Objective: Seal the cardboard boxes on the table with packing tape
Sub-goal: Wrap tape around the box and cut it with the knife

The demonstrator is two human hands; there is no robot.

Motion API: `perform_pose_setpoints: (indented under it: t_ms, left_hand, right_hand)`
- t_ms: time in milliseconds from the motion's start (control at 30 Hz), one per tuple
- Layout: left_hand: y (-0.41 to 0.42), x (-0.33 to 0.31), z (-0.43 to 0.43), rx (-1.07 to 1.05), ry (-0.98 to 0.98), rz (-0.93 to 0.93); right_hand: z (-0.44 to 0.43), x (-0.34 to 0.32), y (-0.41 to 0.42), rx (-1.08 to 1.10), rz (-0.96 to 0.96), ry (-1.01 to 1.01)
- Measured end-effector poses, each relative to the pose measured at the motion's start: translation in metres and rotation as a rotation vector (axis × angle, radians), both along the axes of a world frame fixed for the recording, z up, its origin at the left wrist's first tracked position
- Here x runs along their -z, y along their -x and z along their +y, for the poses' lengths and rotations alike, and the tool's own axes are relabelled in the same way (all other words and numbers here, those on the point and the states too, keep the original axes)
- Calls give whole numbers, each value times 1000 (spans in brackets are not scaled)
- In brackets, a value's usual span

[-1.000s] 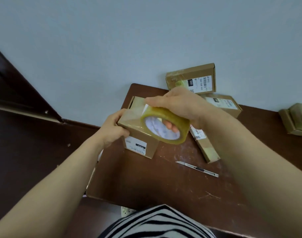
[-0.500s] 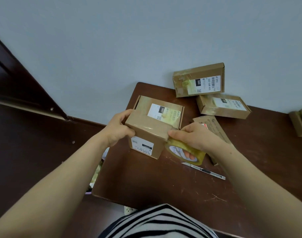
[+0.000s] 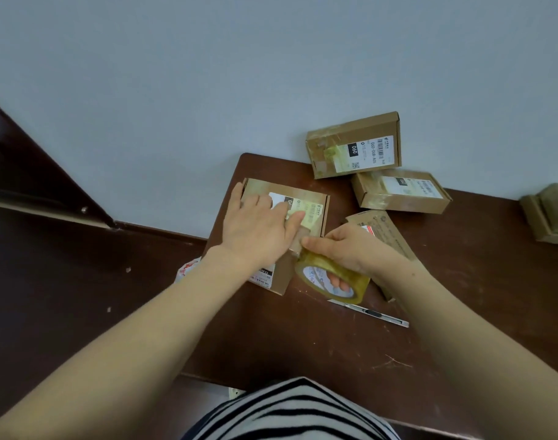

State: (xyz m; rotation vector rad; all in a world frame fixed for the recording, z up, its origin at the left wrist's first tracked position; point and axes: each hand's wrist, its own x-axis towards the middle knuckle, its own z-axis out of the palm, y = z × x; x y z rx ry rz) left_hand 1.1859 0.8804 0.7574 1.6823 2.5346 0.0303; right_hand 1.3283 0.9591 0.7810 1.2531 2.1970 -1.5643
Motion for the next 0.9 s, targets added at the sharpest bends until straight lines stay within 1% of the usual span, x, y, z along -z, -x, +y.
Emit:
perform_pose_setpoints:
  t_ms: [67, 133, 200, 300, 367, 433, 500, 533, 633, 700, 800, 900]
  left_hand:
    - [-5, 2, 1, 38, -37, -25]
    - [-16, 4, 0, 73, -145, -1]
    - [-23, 4, -1, 69, -199, 29]
    - [-15, 2, 2, 91, -203, 40]
    - [-13, 1, 2, 136, -213, 57]
    - [-10, 1, 3, 176, -200, 59]
    - [-8, 3, 3, 176, -132, 67]
    - [-7, 3, 1, 129, -77, 73]
    - [-8, 5, -3, -131, 71, 49]
    - [-7, 4, 0, -183, 105, 31]
    - [-6, 2, 0, -97, 83, 52]
    - [-3, 2, -2, 19, 2, 35]
  right_hand:
    - [-1, 1, 1, 1, -7, 3]
    - [-2, 0, 3, -7, -13, 29]
    - [-4, 2, 2, 13, 2, 52]
    - [-3, 2, 4, 21, 31, 35]
    - [-3, -2, 2, 12, 63, 100]
    - [-5, -4, -1, 30, 105, 186]
    - [-9, -1, -5, 48, 137, 213]
    - [-11, 1, -6, 52, 143, 217]
    - [-18, 1, -5, 51, 140, 245]
    - [-19, 2, -4, 75, 138, 235]
    - [-21, 1, -3, 89, 138, 246]
    - [-28, -1, -5, 92, 151, 322]
